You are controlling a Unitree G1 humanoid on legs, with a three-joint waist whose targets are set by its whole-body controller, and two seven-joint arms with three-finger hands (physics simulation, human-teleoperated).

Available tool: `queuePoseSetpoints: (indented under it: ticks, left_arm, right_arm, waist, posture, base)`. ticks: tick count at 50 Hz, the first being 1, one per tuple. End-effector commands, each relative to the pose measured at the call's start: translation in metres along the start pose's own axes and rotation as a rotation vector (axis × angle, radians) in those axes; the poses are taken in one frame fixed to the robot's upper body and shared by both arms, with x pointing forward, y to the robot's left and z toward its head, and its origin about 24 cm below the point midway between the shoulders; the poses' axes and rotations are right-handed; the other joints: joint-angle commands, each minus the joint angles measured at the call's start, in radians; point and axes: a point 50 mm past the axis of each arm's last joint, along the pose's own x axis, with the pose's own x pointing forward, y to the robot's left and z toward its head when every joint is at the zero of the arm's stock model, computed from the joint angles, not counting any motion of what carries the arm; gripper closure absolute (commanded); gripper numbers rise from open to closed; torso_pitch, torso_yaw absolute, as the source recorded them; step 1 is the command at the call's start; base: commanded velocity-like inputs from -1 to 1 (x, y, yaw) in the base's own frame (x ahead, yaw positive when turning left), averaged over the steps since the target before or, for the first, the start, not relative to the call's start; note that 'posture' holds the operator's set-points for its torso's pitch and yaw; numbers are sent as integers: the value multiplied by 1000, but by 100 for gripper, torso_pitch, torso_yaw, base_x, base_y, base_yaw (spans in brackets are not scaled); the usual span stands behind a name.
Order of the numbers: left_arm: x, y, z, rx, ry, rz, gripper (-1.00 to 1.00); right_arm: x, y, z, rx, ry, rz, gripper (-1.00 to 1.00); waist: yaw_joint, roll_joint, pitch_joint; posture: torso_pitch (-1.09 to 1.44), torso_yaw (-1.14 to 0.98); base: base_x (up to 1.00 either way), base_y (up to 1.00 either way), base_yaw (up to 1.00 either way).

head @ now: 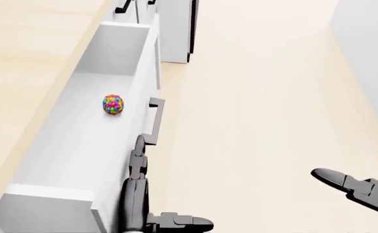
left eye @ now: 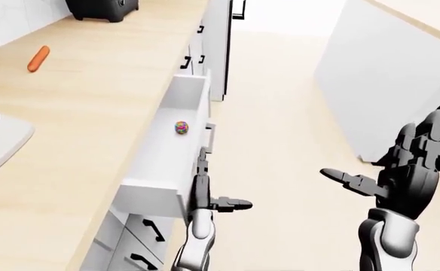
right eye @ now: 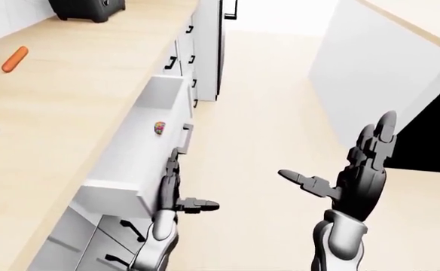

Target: Close the right drawer.

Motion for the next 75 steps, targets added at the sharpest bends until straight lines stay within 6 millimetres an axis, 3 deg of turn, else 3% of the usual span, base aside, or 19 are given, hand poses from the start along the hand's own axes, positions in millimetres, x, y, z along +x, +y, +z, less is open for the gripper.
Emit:
queuePoseSetpoints:
  ticks: [1,21,30,64,75]
  left_arm:
    - [8,10,27,-31,-131,66,-100]
    - [16,27,34,-64,-141,144,-100]
    - [24,45,40,-88,-150,216,-100]
    - [38,83,43,-135,-148,367,-100]
    - [43,112,45,-173,-144,462,-100]
  right_arm:
    - [5,0,14,11,-83,2,-100]
    - [4,1,13,10,-81,5,-100]
    - [5,2,14,1,-84,11,-100]
    - [4,2,12,1,-82,14,-100]
    - [4,3,10,0,-79,17,-100]
  waist:
    - [6,-4,-21]
    - [7,0,-23]
    - [7,3,-23]
    - [7,12,-29]
    - [6,15,-27]
  posture:
    - [0,0]
    - [0,0]
    - [0,0]
    - [0,0]
    - [0,0]
  base:
    - [0,0,0]
    - [0,0,0]
    - [0,0,0]
    - [0,0,0]
    - [0,0,0]
